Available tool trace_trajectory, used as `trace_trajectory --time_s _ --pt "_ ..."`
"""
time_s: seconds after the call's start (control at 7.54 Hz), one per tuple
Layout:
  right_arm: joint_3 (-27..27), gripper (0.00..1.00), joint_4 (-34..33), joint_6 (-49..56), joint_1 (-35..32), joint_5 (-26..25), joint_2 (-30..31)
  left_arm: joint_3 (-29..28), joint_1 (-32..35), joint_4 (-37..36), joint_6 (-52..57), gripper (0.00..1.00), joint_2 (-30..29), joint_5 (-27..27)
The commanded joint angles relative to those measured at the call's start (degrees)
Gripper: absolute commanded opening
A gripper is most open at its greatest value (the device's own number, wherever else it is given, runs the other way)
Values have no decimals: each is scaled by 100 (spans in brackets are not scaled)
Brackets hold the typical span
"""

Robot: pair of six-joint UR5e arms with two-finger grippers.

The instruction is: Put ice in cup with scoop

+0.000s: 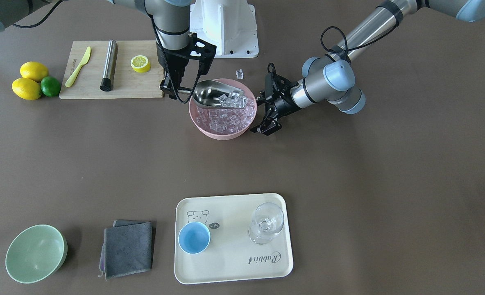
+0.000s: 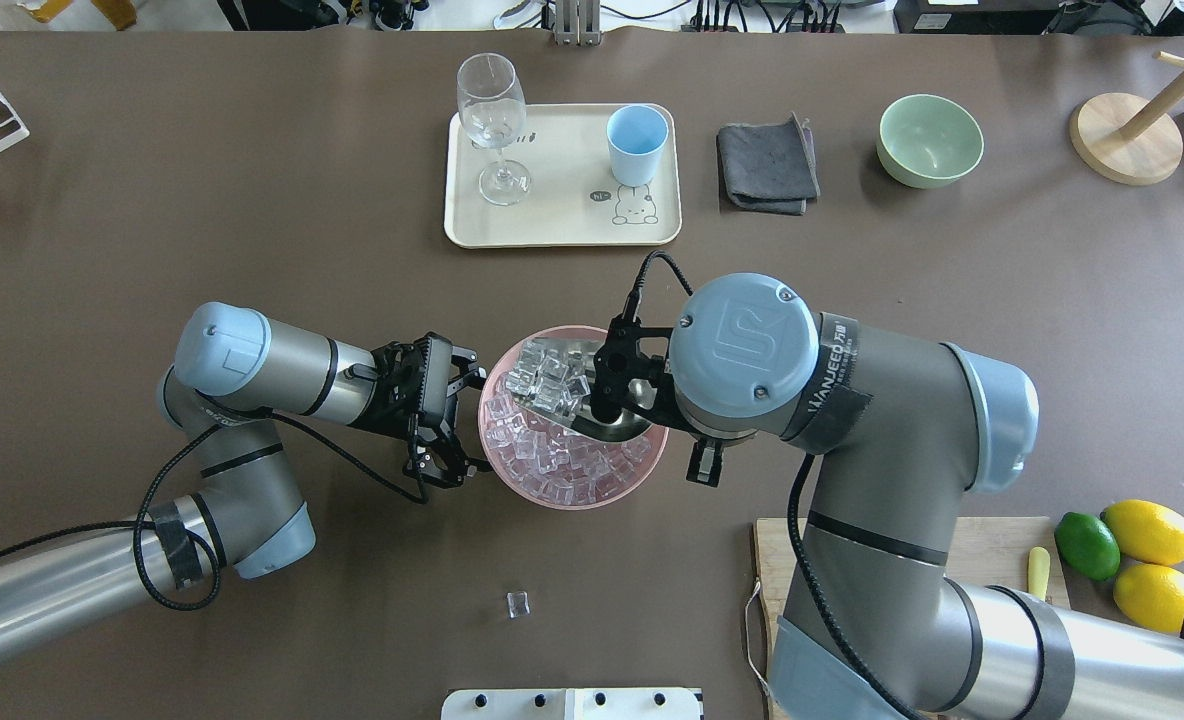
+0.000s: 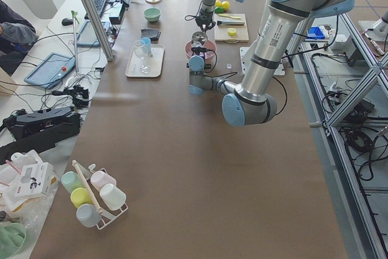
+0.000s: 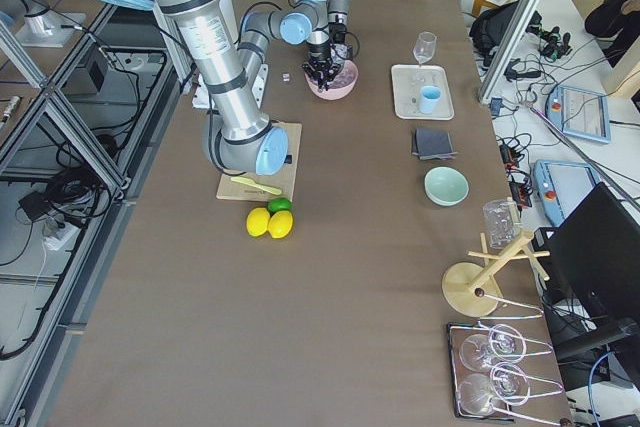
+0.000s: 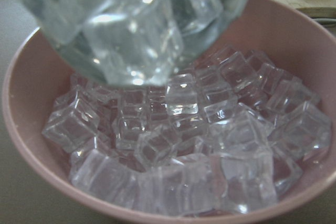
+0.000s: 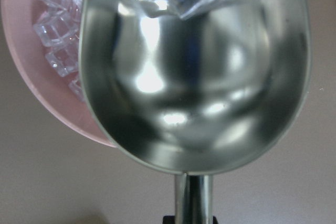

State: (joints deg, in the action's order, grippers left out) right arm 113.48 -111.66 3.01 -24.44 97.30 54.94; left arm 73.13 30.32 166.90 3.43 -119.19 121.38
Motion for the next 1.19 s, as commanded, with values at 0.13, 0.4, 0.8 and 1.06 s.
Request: trace_trajectory --time_s 0.13,0.4,0.8,1.06 --pt "902 0 843 -360 -9 0 892 8 9 0 0 98 10 0" --pt "1009 0 2143 -1306 -183 331 1193 8 157 -8 -9 98 45 78" --pt "1010 0 2325 -1548 -316 395 1229 105 693 -148 -35 98 185 499" --pt "765 0 1843 -1558 -604 735 1098 341 1088 -674 -9 98 369 781"
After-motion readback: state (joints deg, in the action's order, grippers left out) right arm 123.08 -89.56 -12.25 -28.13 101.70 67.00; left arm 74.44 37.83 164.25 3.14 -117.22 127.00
